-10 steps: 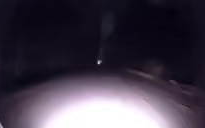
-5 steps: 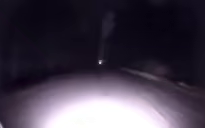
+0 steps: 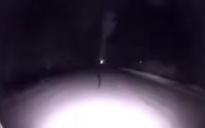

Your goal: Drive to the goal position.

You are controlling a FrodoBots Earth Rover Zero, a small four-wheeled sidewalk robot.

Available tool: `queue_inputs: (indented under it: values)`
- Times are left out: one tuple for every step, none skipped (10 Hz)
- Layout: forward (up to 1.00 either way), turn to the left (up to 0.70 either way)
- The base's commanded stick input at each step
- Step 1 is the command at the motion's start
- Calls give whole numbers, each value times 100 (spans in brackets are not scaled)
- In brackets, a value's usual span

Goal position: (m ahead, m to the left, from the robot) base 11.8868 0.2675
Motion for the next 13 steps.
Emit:
queue_inputs:
  values:
    - [100, 0]
    - [100, 0]
    - [100, 0]
    - [100, 0]
    - [100, 0]
    - [100, 0]
    - [100, 0]
    - [100, 0]
    - [100, 0]
    - [100, 0]
    - [100, 0]
    - [100, 0]
    - [100, 0]
